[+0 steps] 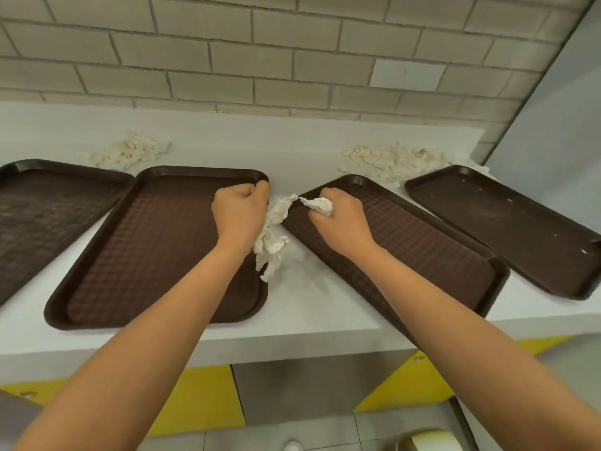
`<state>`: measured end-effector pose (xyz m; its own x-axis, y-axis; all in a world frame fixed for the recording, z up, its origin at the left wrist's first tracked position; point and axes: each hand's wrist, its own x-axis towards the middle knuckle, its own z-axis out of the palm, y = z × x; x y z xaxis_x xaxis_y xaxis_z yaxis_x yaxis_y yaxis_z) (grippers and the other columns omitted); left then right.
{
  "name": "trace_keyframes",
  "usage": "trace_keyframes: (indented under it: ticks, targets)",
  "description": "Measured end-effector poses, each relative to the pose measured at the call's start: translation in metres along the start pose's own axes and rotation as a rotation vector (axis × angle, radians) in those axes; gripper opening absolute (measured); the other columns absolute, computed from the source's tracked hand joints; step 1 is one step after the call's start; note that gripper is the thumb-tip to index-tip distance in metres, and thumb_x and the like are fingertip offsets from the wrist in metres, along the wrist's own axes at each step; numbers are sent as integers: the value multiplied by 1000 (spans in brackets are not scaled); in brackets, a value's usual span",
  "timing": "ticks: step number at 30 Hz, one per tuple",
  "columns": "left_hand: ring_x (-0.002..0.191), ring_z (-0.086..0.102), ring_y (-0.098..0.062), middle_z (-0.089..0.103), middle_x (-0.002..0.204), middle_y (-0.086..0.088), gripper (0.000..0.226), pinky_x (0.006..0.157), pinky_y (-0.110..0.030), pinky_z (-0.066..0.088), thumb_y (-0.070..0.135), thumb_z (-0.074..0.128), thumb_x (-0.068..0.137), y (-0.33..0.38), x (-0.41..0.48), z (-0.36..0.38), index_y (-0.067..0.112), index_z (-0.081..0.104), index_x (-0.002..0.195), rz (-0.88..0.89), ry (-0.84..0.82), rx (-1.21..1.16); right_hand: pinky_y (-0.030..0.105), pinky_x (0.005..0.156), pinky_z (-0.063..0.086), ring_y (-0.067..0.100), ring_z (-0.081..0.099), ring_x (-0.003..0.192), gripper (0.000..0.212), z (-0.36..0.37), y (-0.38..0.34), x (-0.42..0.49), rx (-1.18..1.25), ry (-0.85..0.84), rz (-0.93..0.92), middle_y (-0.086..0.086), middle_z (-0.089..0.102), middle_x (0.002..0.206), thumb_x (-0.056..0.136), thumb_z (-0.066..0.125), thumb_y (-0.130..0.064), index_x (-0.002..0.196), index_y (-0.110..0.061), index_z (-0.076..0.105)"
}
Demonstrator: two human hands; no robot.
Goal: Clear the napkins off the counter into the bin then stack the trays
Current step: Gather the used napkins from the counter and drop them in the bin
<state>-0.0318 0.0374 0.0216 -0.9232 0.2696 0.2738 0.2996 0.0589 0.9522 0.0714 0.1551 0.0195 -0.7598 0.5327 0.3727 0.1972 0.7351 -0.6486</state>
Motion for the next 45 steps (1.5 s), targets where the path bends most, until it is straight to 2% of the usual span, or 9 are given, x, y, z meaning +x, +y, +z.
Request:
trace_keyframes:
  ticks: [4,10,14,17,21,28,34,42,45]
  targets:
    - [54,37,-22,22,33,8,53,53,-29,31,15,56,79,6,-39,-3,17,28,33,-64,-12,-27,17,50,28,8,33,53,40,-15,-2,-40,-59,-18,29,-6,36,60,81,58,-9,55,-22,30]
    - [51,29,-23,32,47,-9,48,49,-25,28,16,56,81,20,-100,3,12,31,40,-56,-42,-47,18,51,27,8,33,54,42,-46,7,-92,-82,-11,38,-7,36,60,81,58,-9,55,-23,29]
    - [55,40,-23,20,32,10,58,51,-26,30,17,58,82,35,-133,14,19,25,34,-46,-81,-55,17,50,28,8,33,52,43,-76,14,-117,-81,40,22,-7,35,59,82,58,-8,54,-24,28]
    - [54,33,-23,23,36,7,53,55,-29,31,18,58,82,47,-161,27,16,27,39,-40,-77,-59,16,51,30,9,32,52,42,-102,27,-138,-76,53,31,-7,35,58,82,57,-9,54,-23,28]
    - [47,28,-16,30,46,-5,48,52,-29,29,20,56,83,59,-210,51,12,32,42,-78,-69,-40,23,50,26,9,33,53,40,-134,52,-174,-62,27,76,-5,36,59,81,57,-9,54,-21,29]
    - [55,29,-22,34,56,-12,34,54,-29,30,19,53,80,62,-307,105,4,43,51,-165,-62,-10,31,53,22,18,41,64,30,-195,106,-245,-92,-75,119,0,42,64,80,58,-10,59,-17,38]
    - [53,36,-20,21,34,10,54,52,-29,29,17,55,80,46,-372,141,19,28,34,-262,-101,4,31,56,20,22,42,65,21,-223,156,-297,-115,-150,144,6,46,68,79,59,-7,65,-10,42]
    - [46,27,-15,23,34,9,58,44,-23,25,14,57,82,3,-414,194,19,28,32,-398,-152,30,24,49,24,23,39,63,22,-213,235,-354,-47,-226,327,9,45,70,82,61,-6,68,-8,44]
    - [42,23,-13,23,36,8,52,42,-20,25,13,56,82,-19,-419,214,18,30,38,-437,-191,62,29,50,23,22,38,62,30,-204,264,-369,-40,-257,410,5,41,66,83,60,-7,63,-13,39]
